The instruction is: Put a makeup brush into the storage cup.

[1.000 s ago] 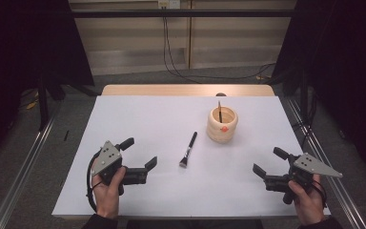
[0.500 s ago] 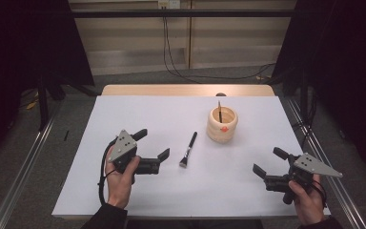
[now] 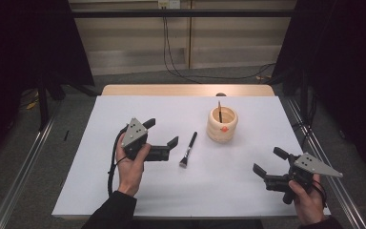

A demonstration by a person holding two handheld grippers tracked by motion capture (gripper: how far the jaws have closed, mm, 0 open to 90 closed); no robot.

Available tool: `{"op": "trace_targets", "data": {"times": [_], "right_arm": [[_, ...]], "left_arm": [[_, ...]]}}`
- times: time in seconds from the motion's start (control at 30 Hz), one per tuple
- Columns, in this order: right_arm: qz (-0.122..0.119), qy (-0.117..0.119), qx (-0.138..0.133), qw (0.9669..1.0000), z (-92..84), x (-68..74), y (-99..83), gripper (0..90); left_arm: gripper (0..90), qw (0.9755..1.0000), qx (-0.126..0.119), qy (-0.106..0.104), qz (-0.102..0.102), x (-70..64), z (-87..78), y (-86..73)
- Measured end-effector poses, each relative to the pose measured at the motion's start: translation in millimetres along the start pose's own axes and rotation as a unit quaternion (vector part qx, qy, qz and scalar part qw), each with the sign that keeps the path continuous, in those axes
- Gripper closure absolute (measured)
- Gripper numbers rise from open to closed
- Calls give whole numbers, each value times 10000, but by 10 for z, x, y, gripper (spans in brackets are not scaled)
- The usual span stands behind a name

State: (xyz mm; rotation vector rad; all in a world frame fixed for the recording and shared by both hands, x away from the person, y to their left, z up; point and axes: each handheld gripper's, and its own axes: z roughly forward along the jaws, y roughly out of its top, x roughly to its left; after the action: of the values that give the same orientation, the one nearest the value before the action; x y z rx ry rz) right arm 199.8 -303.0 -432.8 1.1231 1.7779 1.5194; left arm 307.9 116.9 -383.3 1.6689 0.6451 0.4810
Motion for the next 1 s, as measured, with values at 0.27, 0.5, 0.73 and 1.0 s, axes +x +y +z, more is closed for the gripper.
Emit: {"op": "trace_targets", "data": {"times": [0.27, 0.5, 0.73, 1.0], "right_arm": [[7, 15, -8, 10000, 3, 9, 1, 1], [-3, -4, -4, 10000, 4, 7, 1, 1], [-3, 9, -9, 10000, 4, 12, 3, 1], [27, 17, -3, 10000, 4, 13, -4, 1]], "left_arm": [[18, 9999, 98, 55, 93, 47, 176, 108], [18, 9999, 120, 97, -15, 102, 299, 146], [18, 9999, 148, 65, 20, 110, 459, 219], [18, 9989, 440, 96, 157, 121, 630, 160]]}}
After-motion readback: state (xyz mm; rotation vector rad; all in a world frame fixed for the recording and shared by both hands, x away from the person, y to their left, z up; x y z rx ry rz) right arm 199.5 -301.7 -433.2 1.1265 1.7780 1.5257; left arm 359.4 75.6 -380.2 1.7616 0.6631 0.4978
